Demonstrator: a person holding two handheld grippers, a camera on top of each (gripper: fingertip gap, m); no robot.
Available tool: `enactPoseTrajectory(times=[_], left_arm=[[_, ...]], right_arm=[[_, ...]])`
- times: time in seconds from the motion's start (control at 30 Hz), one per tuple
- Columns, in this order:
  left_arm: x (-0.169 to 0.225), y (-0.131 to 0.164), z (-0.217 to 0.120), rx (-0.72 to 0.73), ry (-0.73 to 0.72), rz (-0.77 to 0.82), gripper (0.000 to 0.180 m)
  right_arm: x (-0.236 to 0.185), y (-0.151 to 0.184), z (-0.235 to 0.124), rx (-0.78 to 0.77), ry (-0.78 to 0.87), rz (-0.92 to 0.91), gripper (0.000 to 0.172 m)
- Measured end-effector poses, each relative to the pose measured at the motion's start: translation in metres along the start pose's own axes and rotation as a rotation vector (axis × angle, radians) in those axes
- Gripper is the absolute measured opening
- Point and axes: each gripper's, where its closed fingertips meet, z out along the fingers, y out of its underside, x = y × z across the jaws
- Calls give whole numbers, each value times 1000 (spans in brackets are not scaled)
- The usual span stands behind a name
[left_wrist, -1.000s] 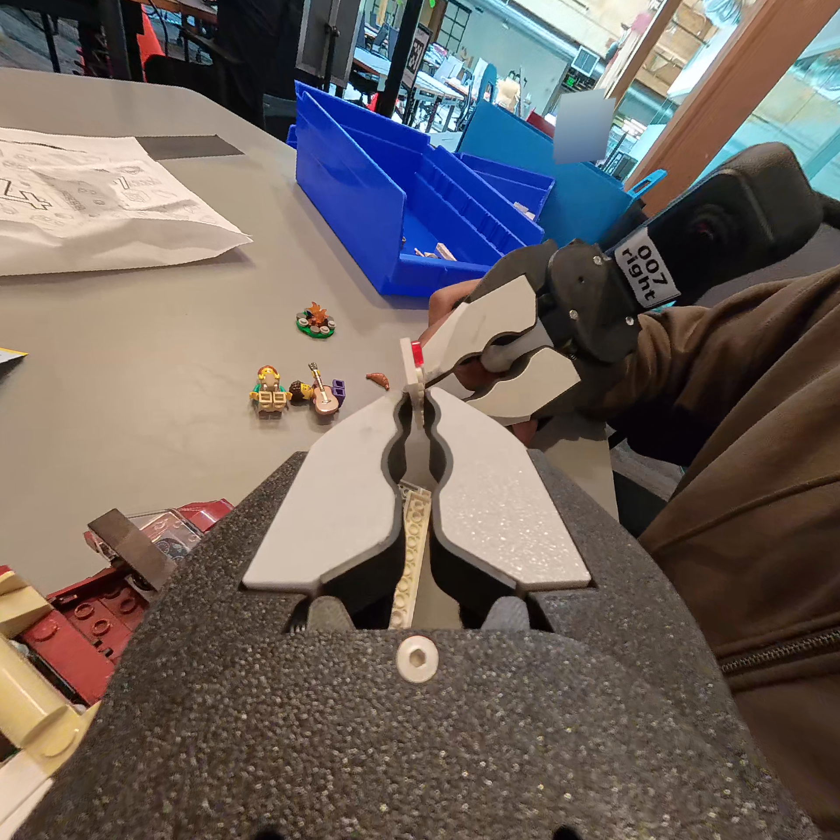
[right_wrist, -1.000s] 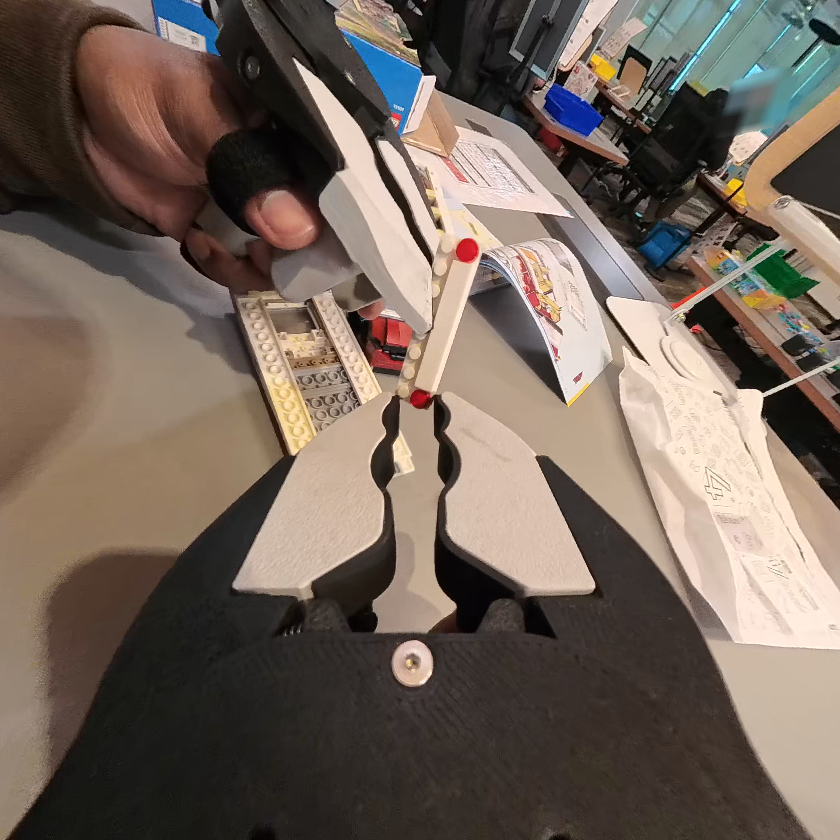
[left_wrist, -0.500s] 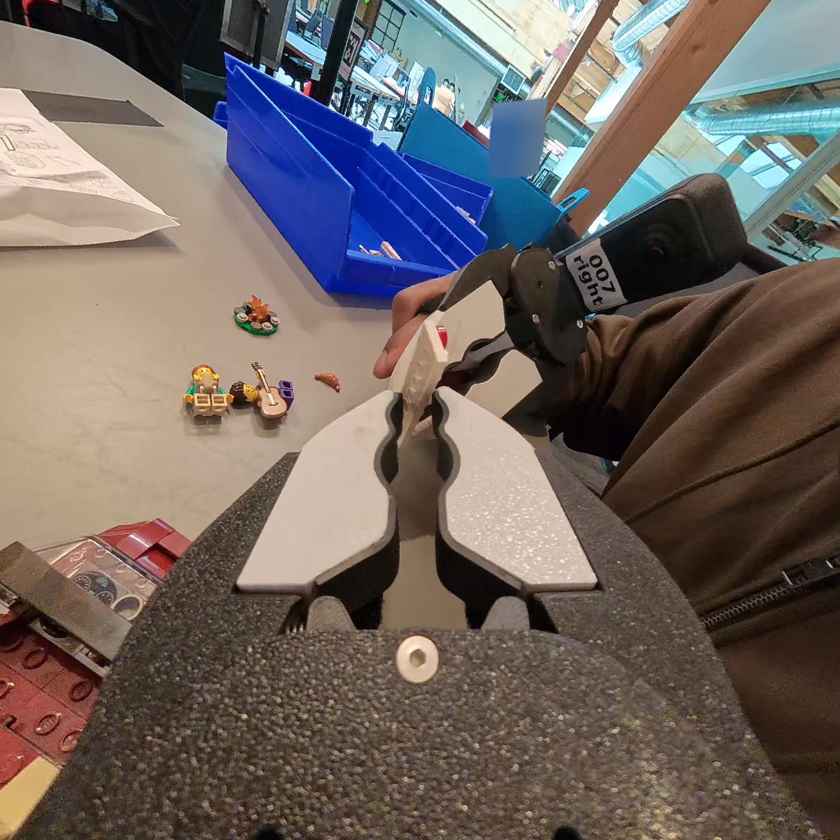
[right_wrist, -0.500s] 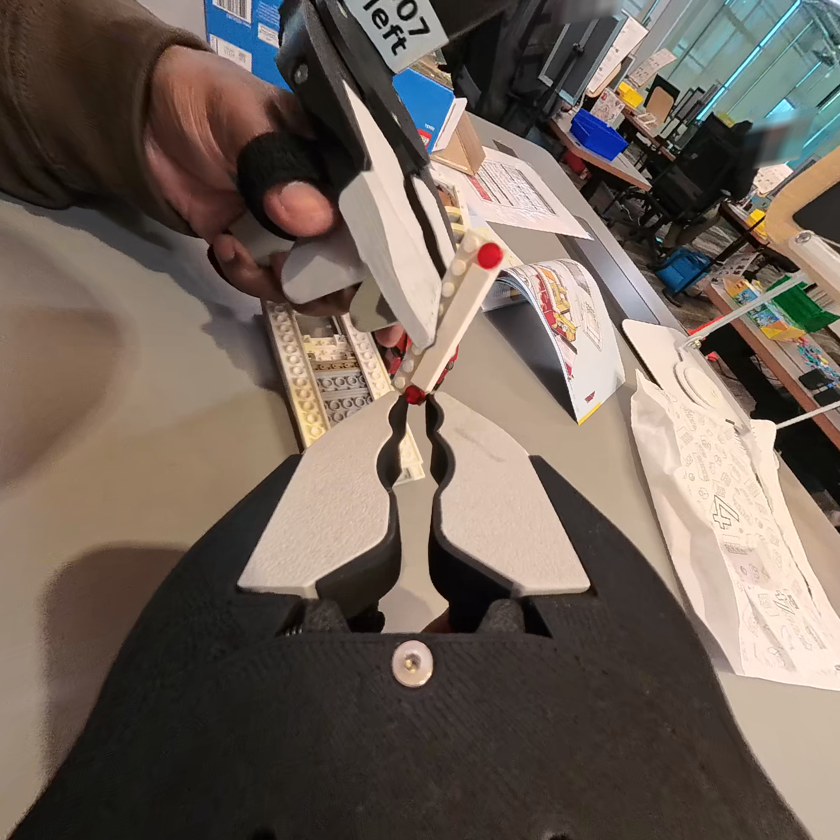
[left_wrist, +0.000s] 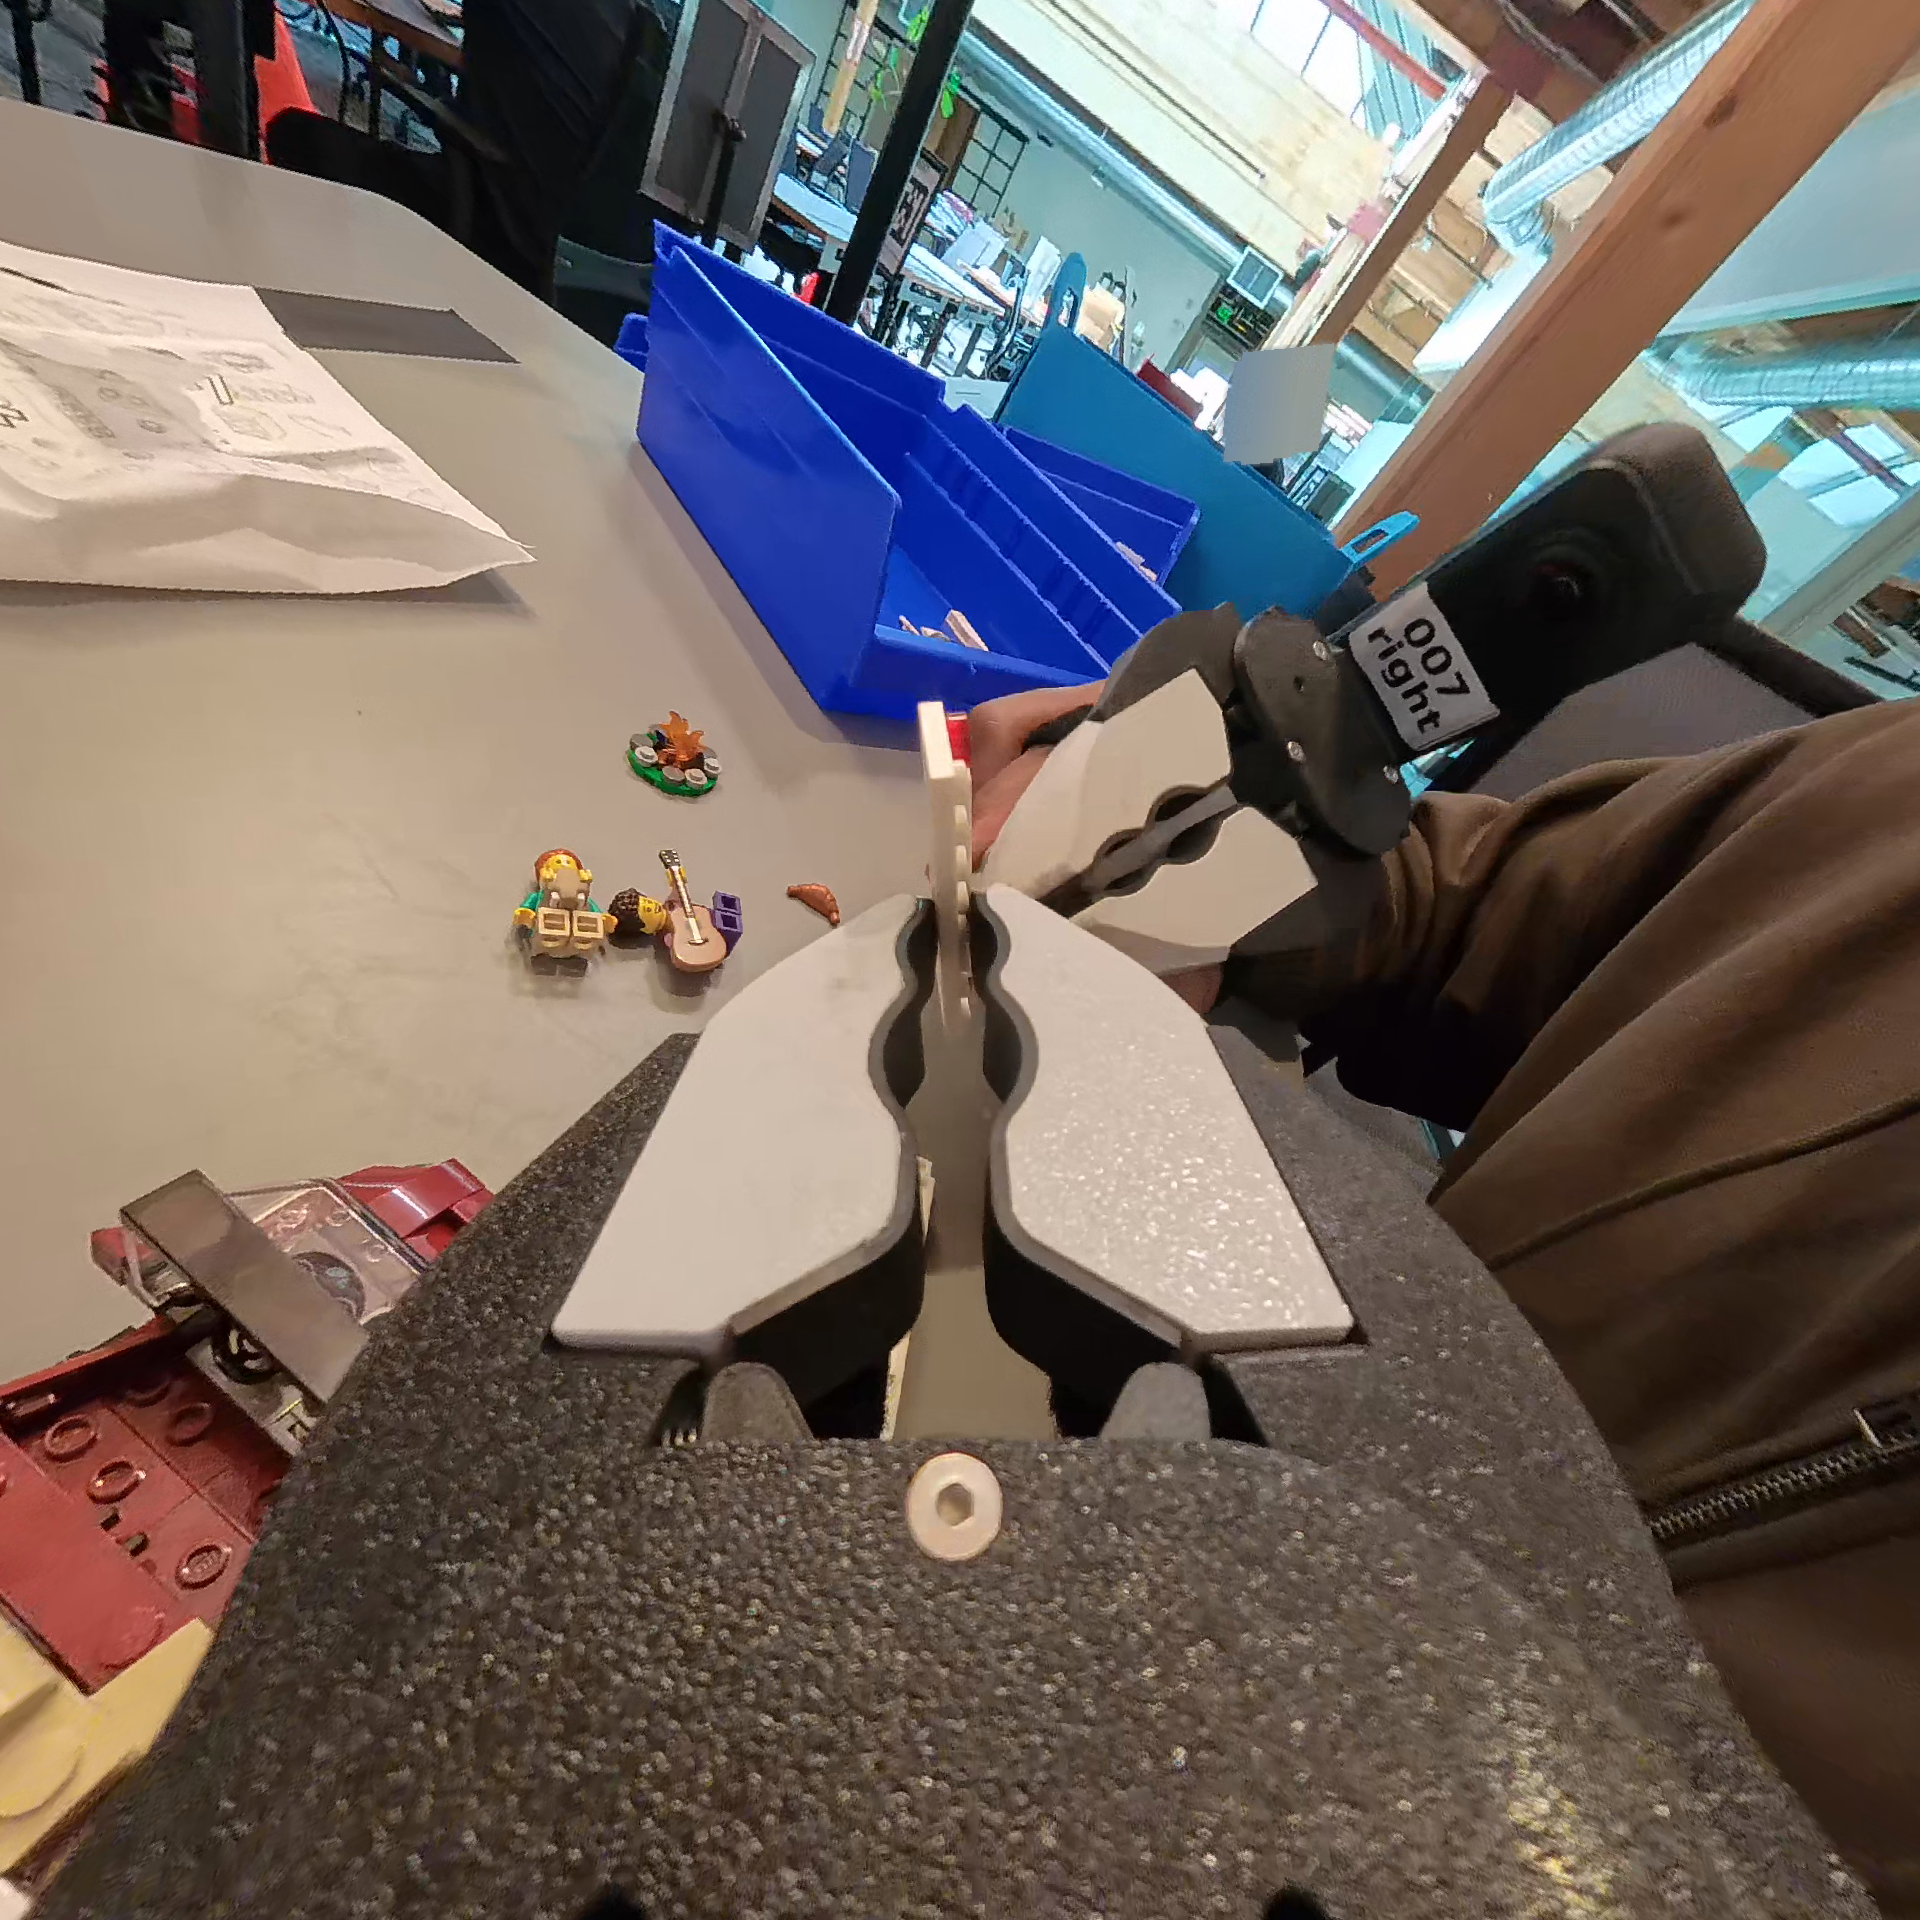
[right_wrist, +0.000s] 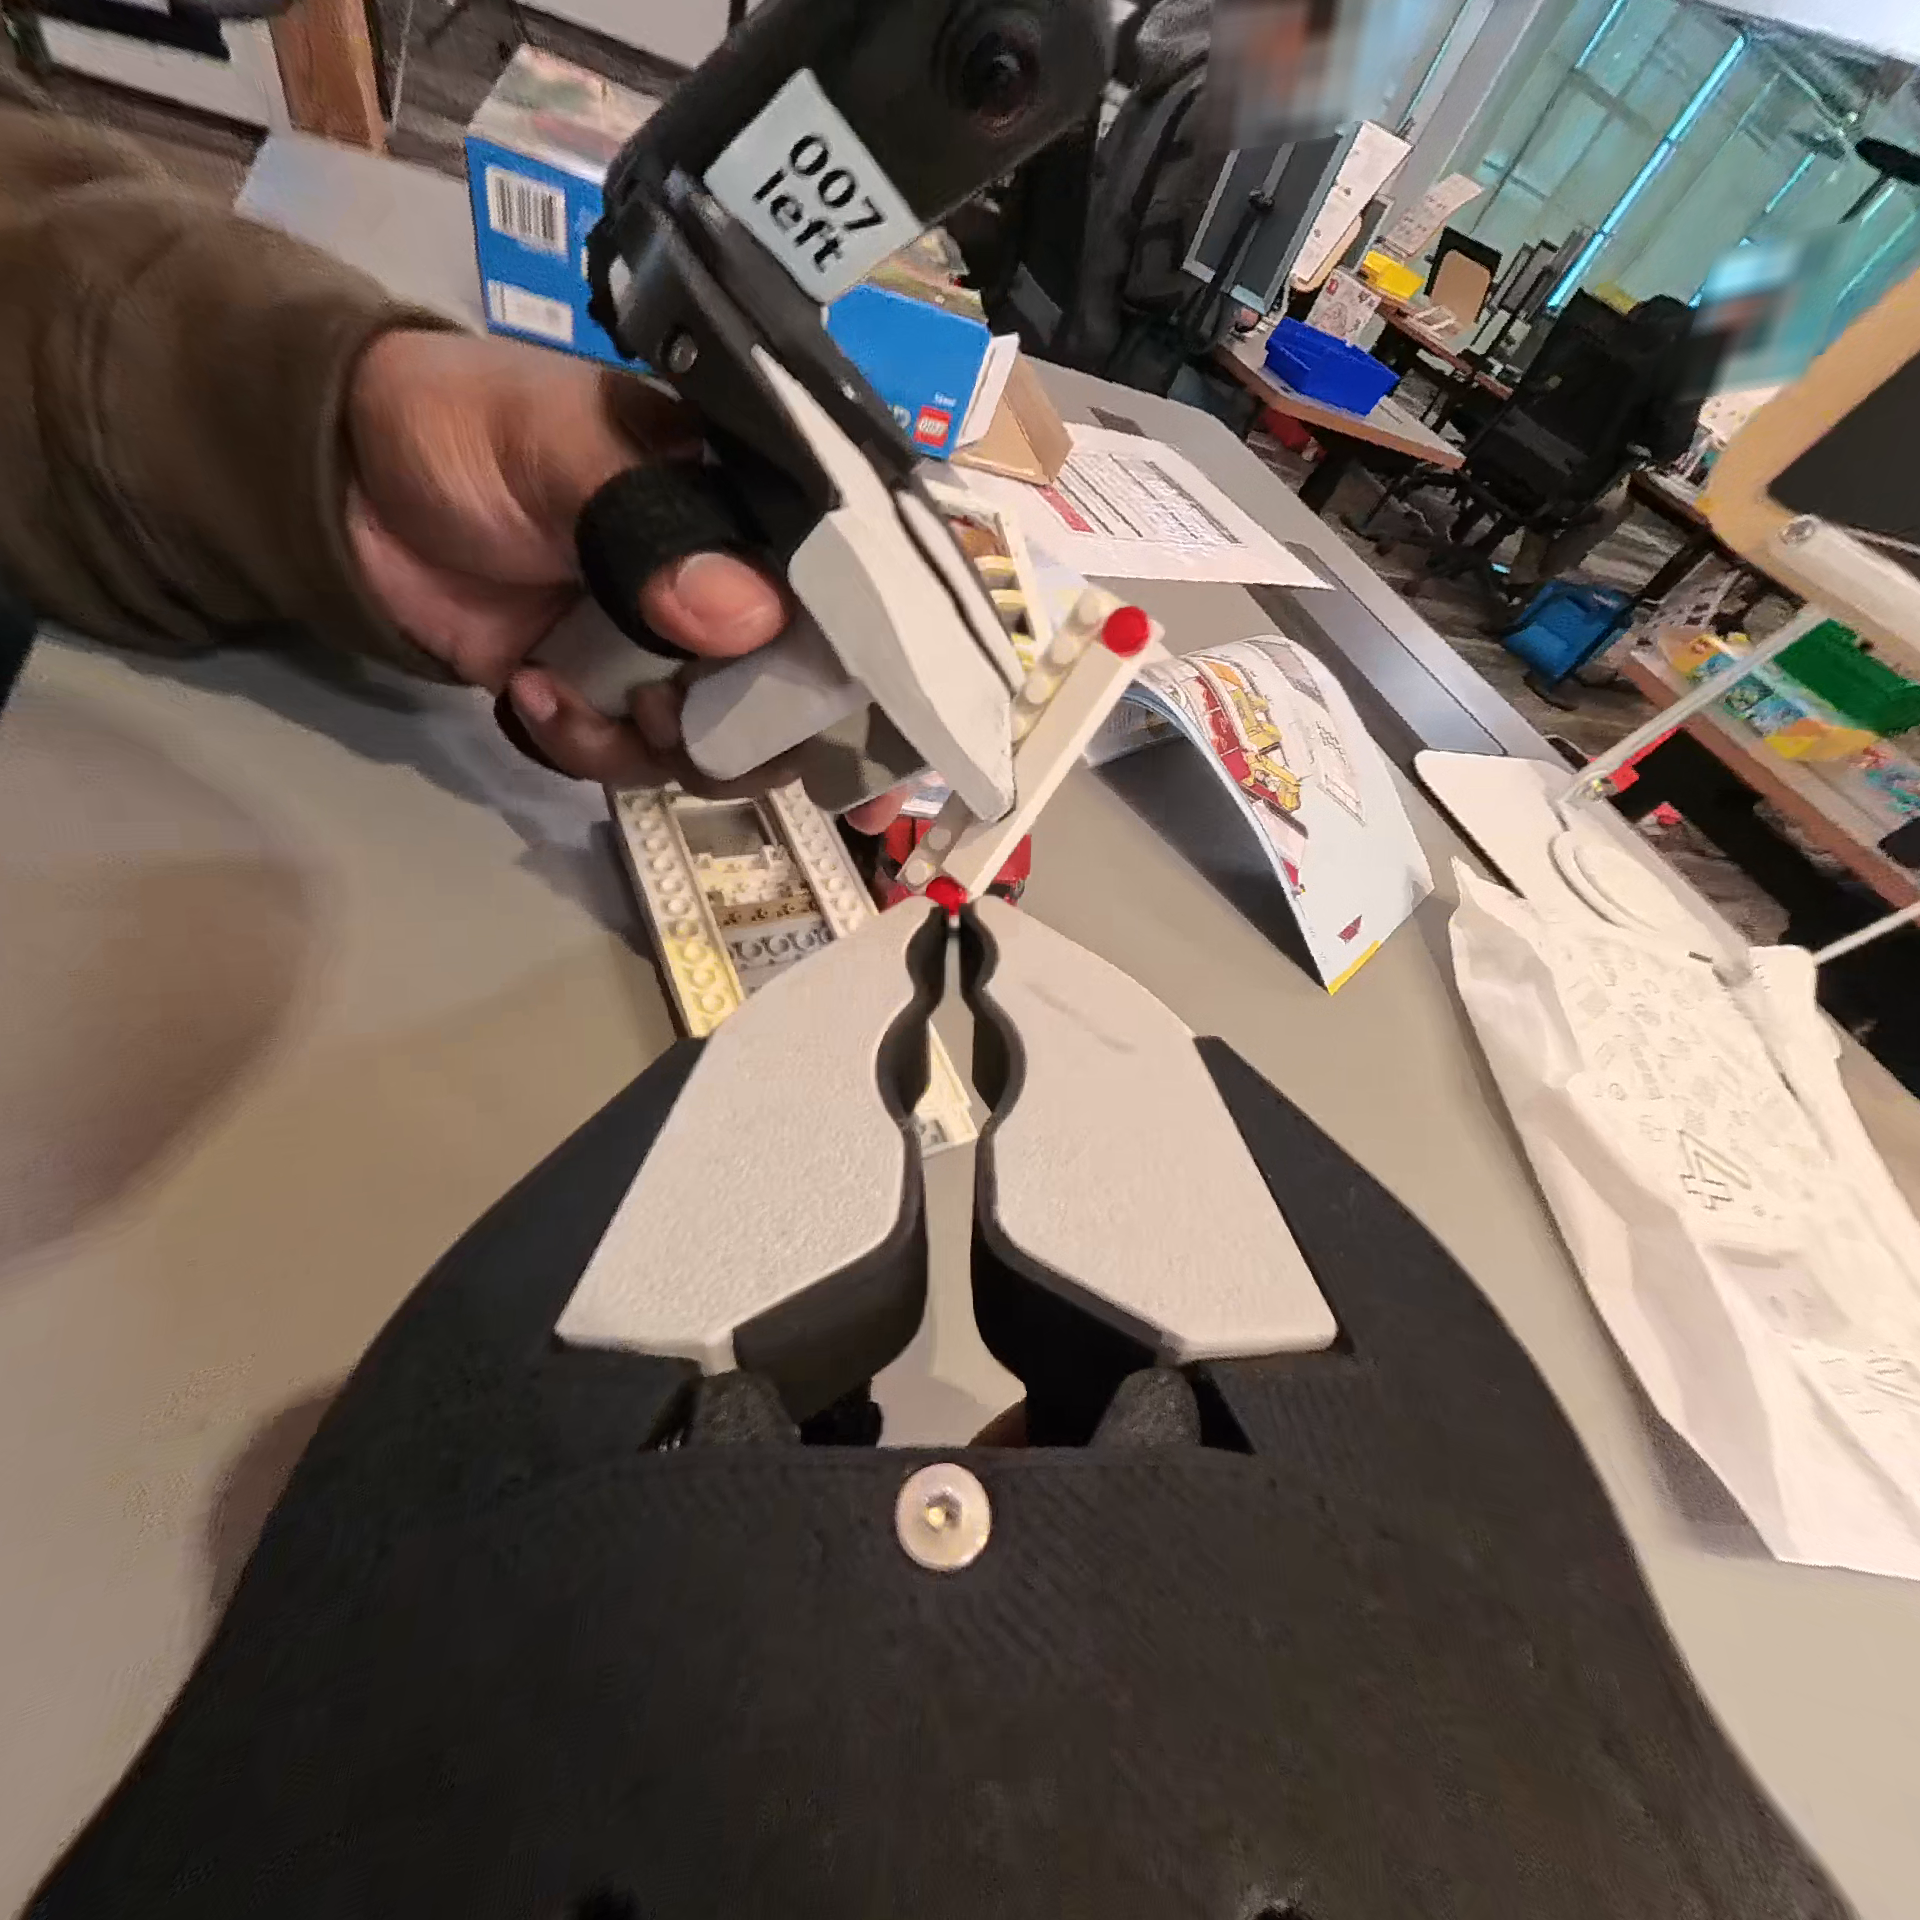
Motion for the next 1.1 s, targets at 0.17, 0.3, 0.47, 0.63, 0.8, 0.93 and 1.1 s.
enactPoseTrajectory(times=[0.17, 0.3, 0.47, 0.63, 0.8, 0.93, 1.1], left_arm=[[5, 1, 5, -4, -39, 89, 6], [8, 3, 8, -2, -52, 116, 6], [8, 4, 9, -5, -29, 79, 7], [18, 2, 8, -14, 87, 13, 18], [18, 1, 7, -16, 67, 78, 15], [14, -3, 4, -8, 19, 134, 14], [6, 0, 4, -34, -72, 197, 5]], right_arm=[[5, -6, 0, 33, 3, 106, 10], [3, -6, 2, 24, 8, 104, 12], [4, -3, 3, 4, 18, 91, 11], [5, -4, 1, 13, -6, 143, 9], [3, -5, 0, 30, -73, 245, 9], [3, -3, -1, 11, -85, 258, 9], [6, 2, 0, -23, -59, 248, 9]])
